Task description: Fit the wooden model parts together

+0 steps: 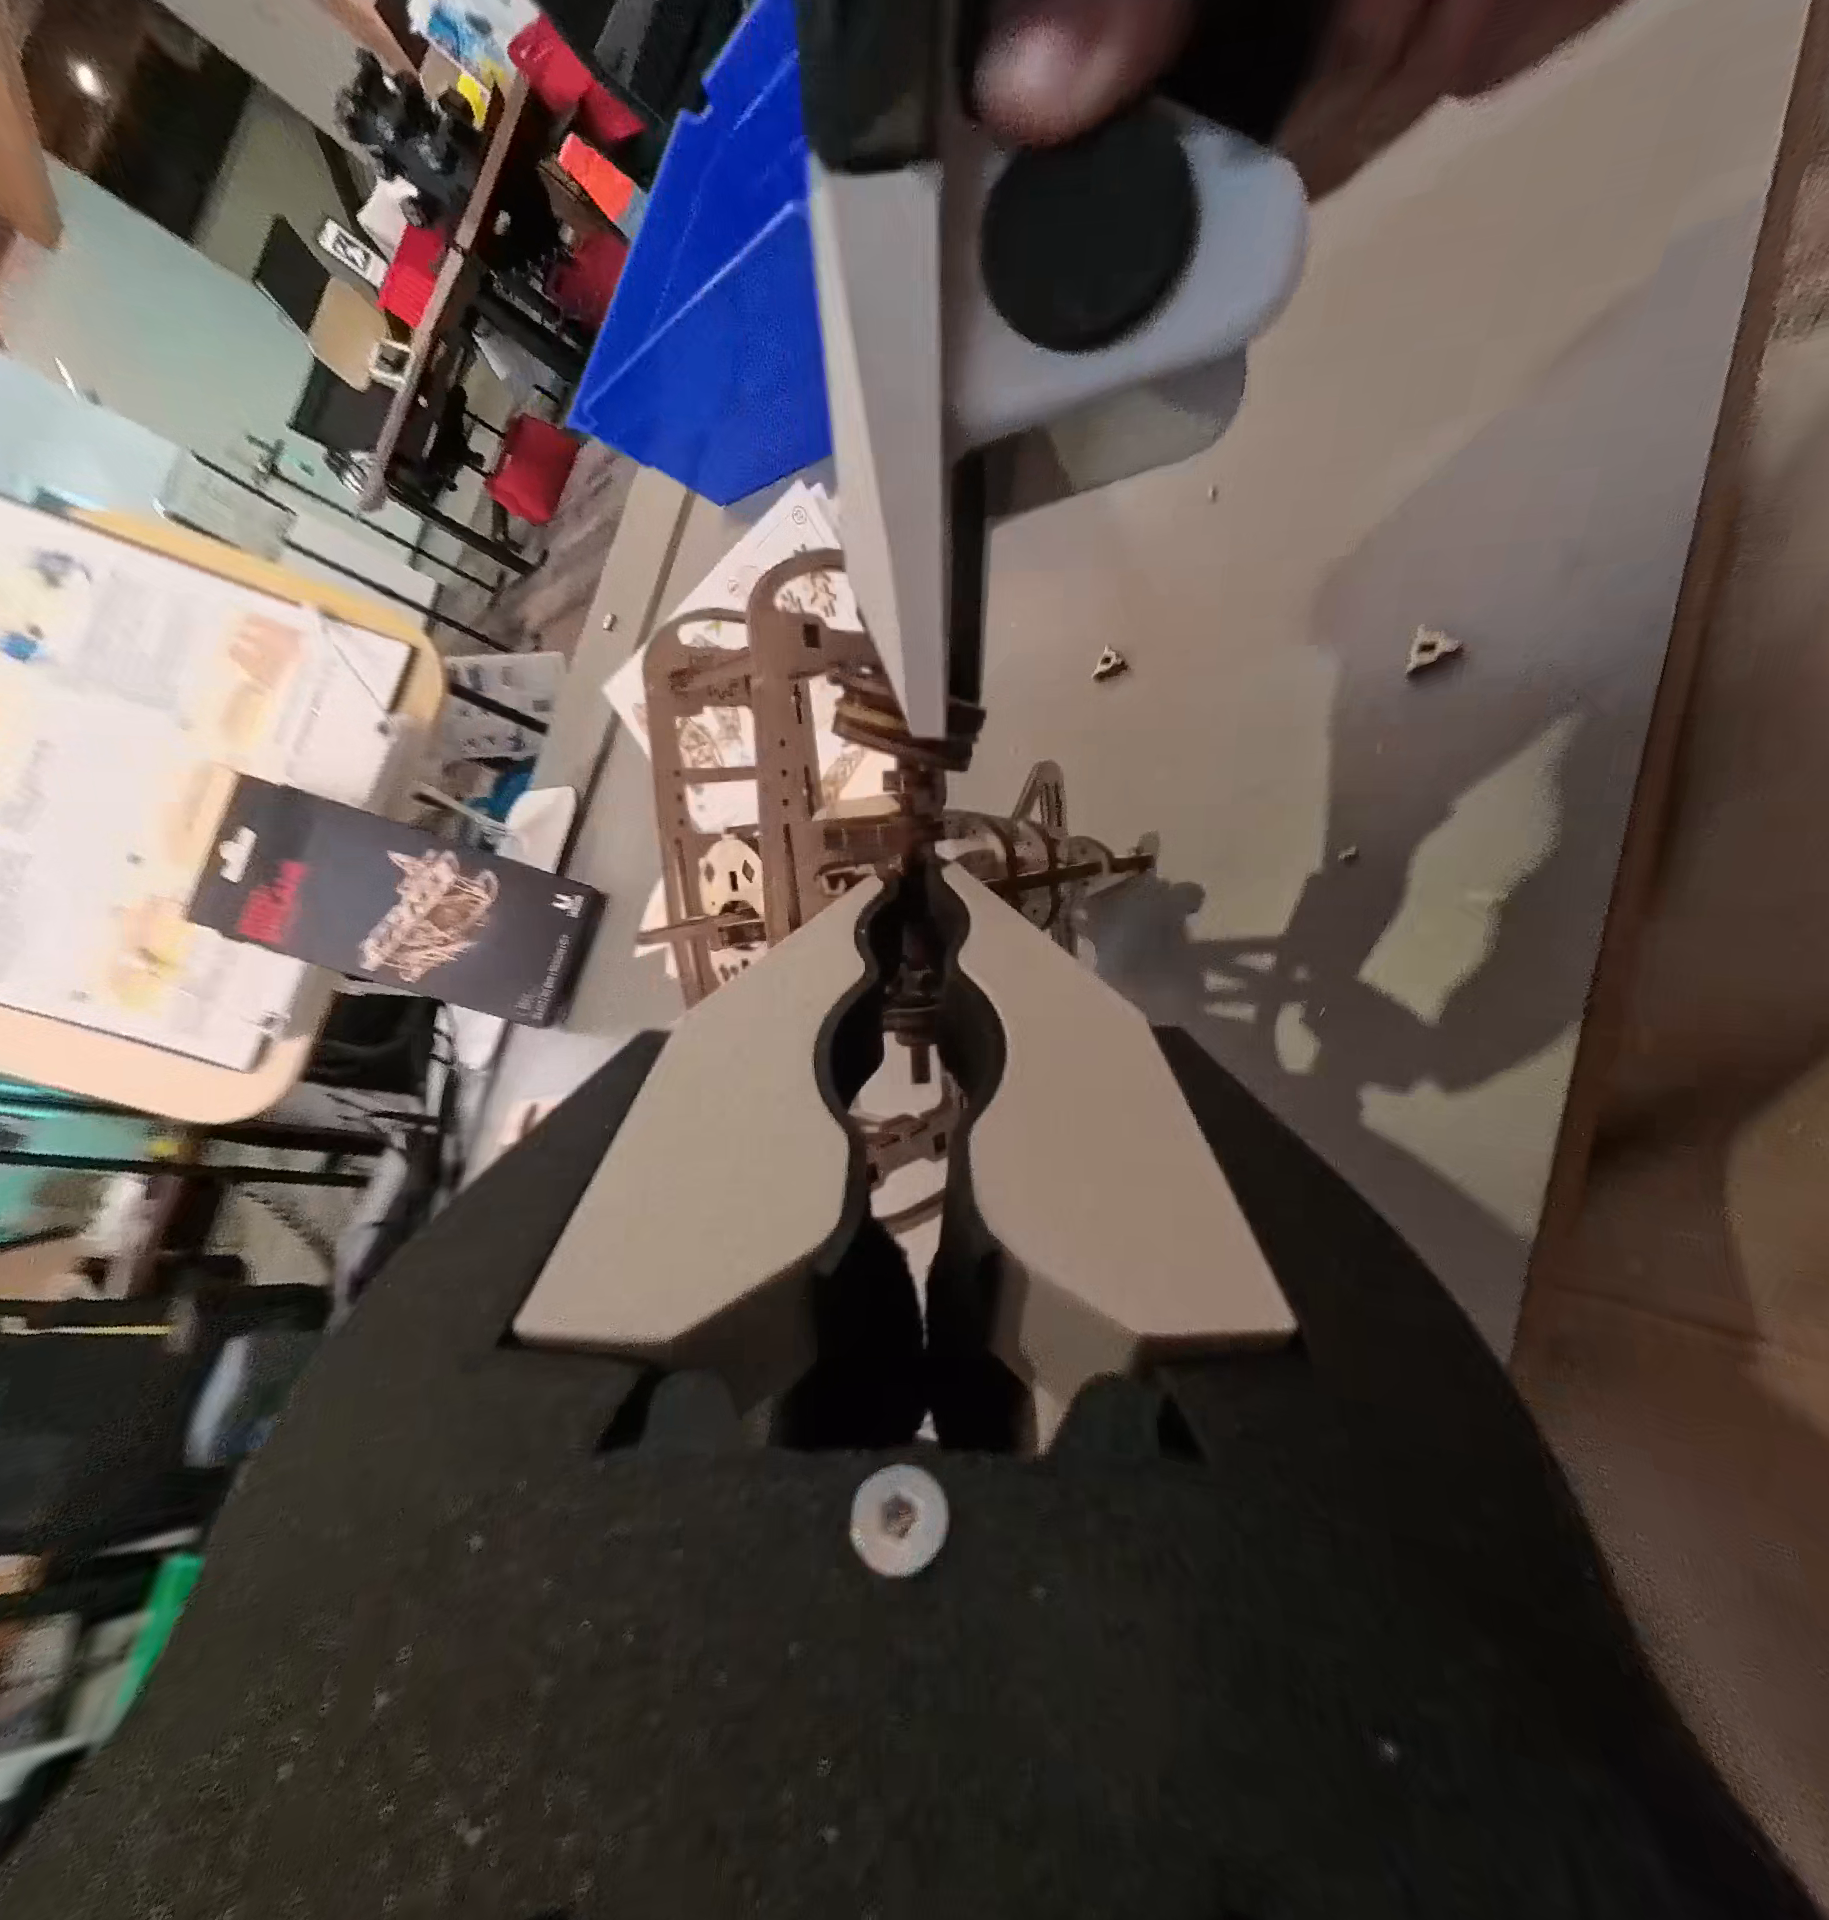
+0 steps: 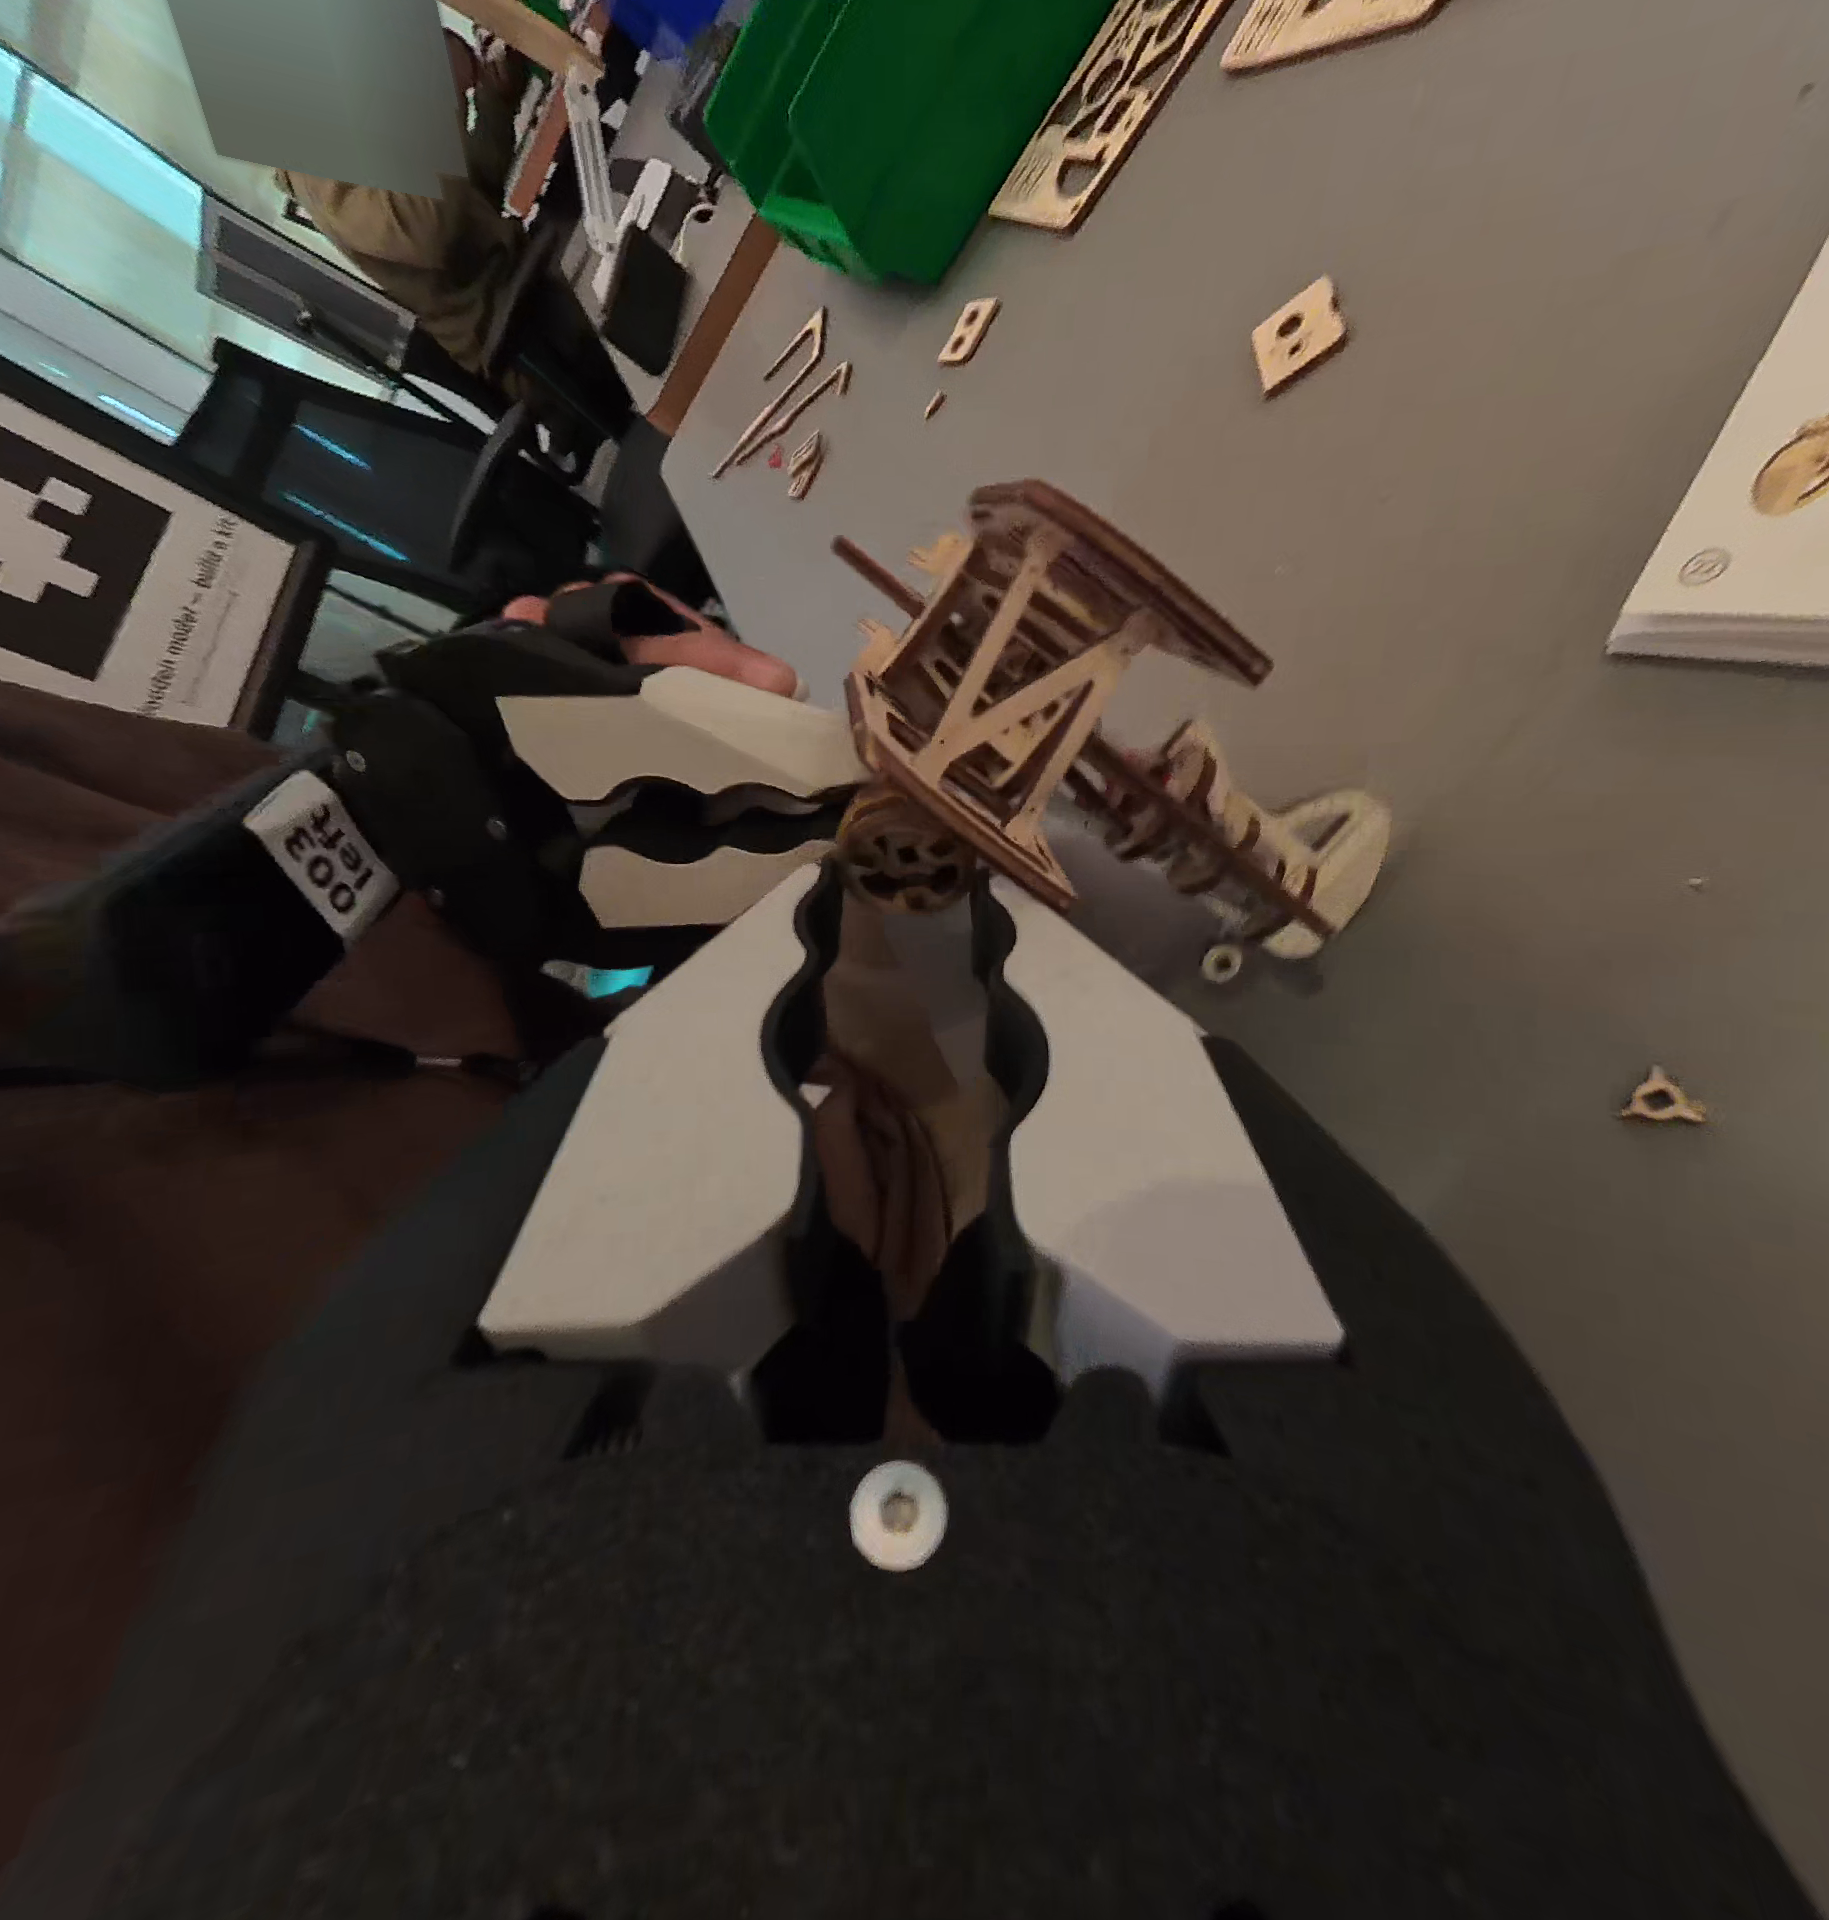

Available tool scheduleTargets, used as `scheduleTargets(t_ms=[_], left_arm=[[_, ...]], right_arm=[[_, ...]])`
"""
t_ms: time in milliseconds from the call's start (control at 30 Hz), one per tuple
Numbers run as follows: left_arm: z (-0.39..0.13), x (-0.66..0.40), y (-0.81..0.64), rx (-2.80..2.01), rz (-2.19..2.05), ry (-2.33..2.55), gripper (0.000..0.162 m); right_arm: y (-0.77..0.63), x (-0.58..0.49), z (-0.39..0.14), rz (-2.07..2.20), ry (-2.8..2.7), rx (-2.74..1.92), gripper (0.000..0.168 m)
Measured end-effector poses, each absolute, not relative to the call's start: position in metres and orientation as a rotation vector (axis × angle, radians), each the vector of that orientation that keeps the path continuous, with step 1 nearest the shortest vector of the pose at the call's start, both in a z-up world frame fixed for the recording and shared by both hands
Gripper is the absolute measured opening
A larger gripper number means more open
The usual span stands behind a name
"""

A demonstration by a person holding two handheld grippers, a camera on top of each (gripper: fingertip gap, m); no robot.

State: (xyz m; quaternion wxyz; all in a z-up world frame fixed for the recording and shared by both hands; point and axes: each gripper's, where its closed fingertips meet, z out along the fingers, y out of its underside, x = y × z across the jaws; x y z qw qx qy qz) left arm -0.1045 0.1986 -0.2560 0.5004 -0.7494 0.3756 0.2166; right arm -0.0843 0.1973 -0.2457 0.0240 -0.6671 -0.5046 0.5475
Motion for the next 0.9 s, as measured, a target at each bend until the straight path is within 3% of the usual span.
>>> scheduleTargets(t_ms=[533, 633, 733, 900], left_arm=[[-0.268, -0.106, 0.207, -1.998, 0.077, 0.567, 0.0], [-0.273, -0.105, 0.207, -2.035, -0.045, 0.503, 0.0], [-0.276, -0.105, 0.207, -2.073, -0.182, 0.433, 0.0], [-0.284, -0.112, 0.208, -2.12, -0.201, 0.403, 0.0]], right_arm=[[0.203, -0.079, -0.239, 1.426, -1.637, -1.893, 0.026], [0.202, -0.078, -0.232, 1.364, -1.674, -1.688, 0.035], [0.201, -0.085, -0.225, 1.296, -1.63, -1.395, 0.058], [0.214, -0.089, -0.24, 1.117, -1.519, -1.352, 0.055]])
